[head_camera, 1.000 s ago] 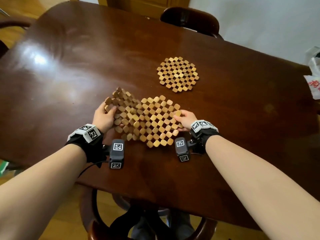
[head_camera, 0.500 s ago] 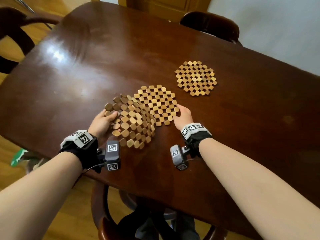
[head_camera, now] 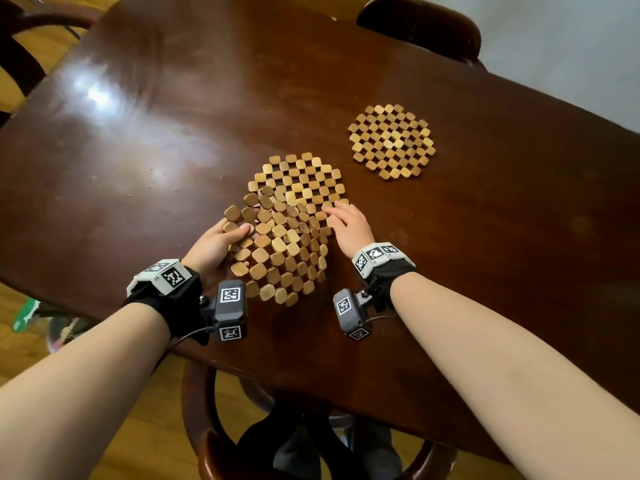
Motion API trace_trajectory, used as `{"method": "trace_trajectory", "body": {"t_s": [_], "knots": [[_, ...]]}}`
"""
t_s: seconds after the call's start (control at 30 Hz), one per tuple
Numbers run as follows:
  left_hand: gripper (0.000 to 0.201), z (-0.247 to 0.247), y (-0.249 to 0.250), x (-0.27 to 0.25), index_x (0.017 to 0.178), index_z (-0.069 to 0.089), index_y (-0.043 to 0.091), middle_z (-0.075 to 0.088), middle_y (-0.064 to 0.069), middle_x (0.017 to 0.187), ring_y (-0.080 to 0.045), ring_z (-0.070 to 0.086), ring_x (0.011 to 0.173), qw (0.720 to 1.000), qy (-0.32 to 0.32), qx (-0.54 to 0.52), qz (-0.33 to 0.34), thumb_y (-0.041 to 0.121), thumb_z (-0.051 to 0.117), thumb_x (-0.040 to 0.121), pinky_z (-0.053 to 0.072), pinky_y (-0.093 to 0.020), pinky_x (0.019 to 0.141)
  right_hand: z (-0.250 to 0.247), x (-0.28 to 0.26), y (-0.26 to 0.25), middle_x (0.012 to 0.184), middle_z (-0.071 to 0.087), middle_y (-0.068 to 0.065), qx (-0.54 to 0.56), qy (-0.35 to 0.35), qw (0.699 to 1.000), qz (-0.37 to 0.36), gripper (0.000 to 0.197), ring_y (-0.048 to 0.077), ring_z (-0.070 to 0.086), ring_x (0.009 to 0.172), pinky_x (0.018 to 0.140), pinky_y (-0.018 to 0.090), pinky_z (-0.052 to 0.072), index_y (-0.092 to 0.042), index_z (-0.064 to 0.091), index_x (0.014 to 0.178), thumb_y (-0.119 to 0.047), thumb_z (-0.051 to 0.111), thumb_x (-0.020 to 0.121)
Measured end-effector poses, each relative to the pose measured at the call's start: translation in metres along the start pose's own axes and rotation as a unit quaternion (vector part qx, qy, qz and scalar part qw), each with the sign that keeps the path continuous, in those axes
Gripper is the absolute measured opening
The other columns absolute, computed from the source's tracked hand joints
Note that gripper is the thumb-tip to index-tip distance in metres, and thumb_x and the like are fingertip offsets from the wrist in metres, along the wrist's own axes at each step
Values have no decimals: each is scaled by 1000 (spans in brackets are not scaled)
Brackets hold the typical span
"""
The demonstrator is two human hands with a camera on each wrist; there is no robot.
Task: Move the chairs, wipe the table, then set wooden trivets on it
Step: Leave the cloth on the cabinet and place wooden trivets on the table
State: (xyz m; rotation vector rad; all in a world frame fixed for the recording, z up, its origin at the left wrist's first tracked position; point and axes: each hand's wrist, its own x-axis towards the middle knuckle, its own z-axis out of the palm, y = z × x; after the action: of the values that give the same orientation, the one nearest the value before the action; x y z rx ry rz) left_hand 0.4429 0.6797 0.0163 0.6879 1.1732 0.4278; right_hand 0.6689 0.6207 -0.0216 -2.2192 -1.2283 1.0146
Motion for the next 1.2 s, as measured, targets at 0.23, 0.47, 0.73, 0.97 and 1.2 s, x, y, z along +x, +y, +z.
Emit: {"method": "trace_trajectory", "body": {"t_s": [0.23,0.47,0.73,0.97,1.2], "knots": [[19,60,17,3,111,57,23,74,-5,84,-18,71,69,999,-49,9,-8,15,51,95,59,-33,63,-51,-36,21,118,65,9,409,-151,876,206,30,25,63,104,83,36,52,-20,58,116,-40,53,94],[16,146,2,30,110,55,22,70,-9,101,-25,67,89,987,-82,137,-21,18,52,95,56,-47,80,-121,-59,95,90,64,0,375,-6,904,207,30,7,57,59,60,23,55,-15,59,122,-8,57,93],[38,230,-51,50,127,52,15,55,-13,124,-28,59,98,975,-87,194,-63,-2,48,94,58,-42,61,-161,-61,170,102,65,7,269,152,913,267,34,14,59,67,71,35,59,-16,62,120,-6,64,87],[28,263,-80,58,115,56,13,55,-13,132,-35,55,118,976,-103,166,-93,-3,49,93,60,-39,61,-178,-59,202,103,72,10,164,200,934,246,35,17,64,77,84,38,56,-13,62,122,-8,62,88],[28,250,-80,60,117,57,7,64,-13,110,-23,64,85,959,-16,283,13,1,43,95,59,-34,65,-175,-64,201,133,57,3,84,218,943,236,36,20,57,116,88,27,47,-18,56,129,-18,56,93]]}}
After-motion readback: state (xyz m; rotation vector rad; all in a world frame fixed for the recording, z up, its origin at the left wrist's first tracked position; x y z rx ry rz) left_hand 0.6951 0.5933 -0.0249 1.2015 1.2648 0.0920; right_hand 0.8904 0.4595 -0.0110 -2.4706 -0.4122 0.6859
